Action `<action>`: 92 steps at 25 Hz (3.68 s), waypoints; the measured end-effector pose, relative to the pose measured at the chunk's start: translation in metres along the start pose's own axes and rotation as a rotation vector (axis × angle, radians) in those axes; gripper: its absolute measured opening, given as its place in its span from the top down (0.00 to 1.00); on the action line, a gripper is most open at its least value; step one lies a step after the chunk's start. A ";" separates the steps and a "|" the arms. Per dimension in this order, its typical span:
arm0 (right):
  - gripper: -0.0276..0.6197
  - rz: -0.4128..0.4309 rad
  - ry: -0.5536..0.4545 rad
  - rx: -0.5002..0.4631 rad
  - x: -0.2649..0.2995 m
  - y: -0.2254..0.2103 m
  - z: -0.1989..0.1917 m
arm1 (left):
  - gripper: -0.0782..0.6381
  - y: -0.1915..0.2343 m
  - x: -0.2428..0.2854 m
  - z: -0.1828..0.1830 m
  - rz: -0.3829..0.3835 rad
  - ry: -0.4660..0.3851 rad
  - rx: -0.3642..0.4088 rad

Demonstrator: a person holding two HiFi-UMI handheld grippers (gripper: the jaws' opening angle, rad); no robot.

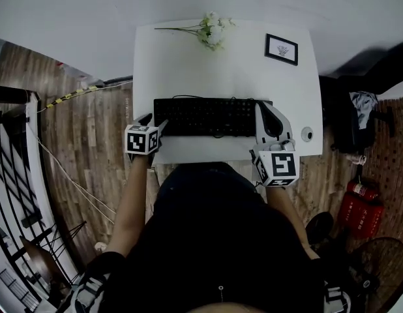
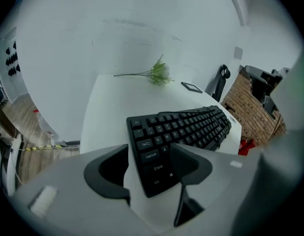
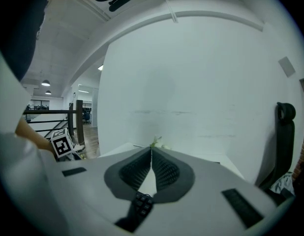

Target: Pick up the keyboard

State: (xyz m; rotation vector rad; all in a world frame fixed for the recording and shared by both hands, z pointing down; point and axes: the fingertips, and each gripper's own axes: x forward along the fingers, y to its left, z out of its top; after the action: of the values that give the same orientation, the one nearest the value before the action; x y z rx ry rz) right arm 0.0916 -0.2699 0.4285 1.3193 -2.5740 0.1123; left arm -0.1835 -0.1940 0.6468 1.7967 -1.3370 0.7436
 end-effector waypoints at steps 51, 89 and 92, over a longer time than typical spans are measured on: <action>0.63 0.147 0.701 0.525 -0.009 -0.081 -0.239 | 0.58 -0.010 -0.022 0.017 -0.019 0.078 -0.080; 0.66 0.075 0.515 0.474 -0.005 -0.110 -0.102 | 0.59 -0.030 -0.105 0.128 0.052 -0.312 0.033; 0.66 0.071 0.428 0.408 -0.002 -0.115 -0.062 | 0.59 -0.033 -0.124 0.149 0.053 -0.401 0.055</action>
State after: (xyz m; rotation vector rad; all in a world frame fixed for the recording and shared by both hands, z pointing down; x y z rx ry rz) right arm 0.1973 -0.3248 0.4825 1.1618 -2.2941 0.8724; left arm -0.1853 -0.2500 0.4587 2.0338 -1.6392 0.4638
